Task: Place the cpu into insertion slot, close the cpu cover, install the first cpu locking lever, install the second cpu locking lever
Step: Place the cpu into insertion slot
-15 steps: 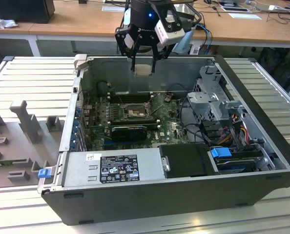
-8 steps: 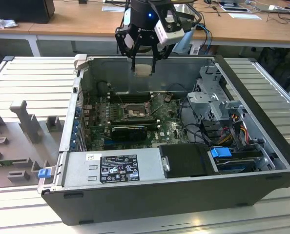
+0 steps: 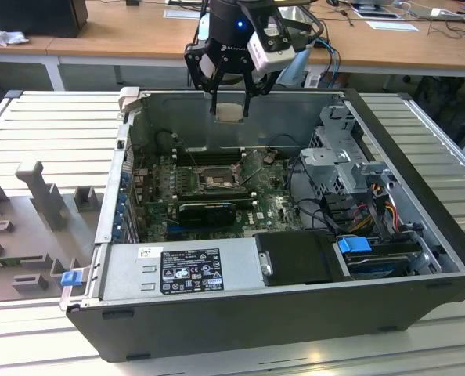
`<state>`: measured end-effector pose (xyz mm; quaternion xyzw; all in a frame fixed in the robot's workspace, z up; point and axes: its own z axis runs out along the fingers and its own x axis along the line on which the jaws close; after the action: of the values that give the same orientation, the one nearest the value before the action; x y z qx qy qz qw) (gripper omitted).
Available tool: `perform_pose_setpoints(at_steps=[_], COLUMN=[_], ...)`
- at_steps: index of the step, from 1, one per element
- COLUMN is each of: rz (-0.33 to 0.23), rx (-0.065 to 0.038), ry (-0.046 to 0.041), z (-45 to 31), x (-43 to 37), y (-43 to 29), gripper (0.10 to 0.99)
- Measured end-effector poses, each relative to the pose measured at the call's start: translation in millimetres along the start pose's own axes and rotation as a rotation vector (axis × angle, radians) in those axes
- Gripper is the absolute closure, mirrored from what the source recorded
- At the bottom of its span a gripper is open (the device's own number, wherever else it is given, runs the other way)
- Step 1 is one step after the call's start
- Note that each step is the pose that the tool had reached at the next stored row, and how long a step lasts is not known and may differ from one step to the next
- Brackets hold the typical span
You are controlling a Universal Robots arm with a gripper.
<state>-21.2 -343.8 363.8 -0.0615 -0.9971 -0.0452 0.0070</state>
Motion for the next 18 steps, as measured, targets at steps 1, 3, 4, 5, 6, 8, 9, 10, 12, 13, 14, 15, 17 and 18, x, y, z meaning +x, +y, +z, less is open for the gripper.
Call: perform_pose_setpoints(at_steps=[1, 3, 4, 5, 6, 8, 9, 10, 12, 13, 14, 15, 17, 18], rz=[0.002, 0.005, 0.006, 0.008, 0.01, 0.014, 0.016, 0.018, 0.023, 0.026, 0.029, 0.033, 0.036, 0.039], rx=[0.0, 0.0, 0.0, 0.0, 0.0, 0.0, 0.0, 0.0, 0.0, 0.0, -0.001, -0.001, -0.001, -0.001], ry=[-0.0002, -0.0005, -0.0005, -0.0007, -0.0009, -0.0013, -0.0014, -0.0017, -0.0021, -0.0023, -0.0026, -0.0029, -0.0032, -0.0035], z=[0.0, 0.0, 0.0, 0.0, 0.0, 0.0, 0.0, 0.0, 0.0, 0.0, 0.0, 0.0, 0.0, 0.0], x=[0.0, 0.0, 0.0, 0.0, 0.0, 0.0, 0.0, 0.0, 0.0, 0.0, 0.0, 0.0, 0.0, 0.0], y=[0.0, 0.0, 0.0, 0.0, 0.0, 0.0, 0.0, 0.0, 0.0, 0.0, 0.0, 0.0, 0.0, 0.0], gripper=[0.557, 0.557, 0.557, 0.557, 0.557, 0.557, 0.557, 0.557, 0.557, 0.557, 0.557, 0.557, 0.557, 0.557])
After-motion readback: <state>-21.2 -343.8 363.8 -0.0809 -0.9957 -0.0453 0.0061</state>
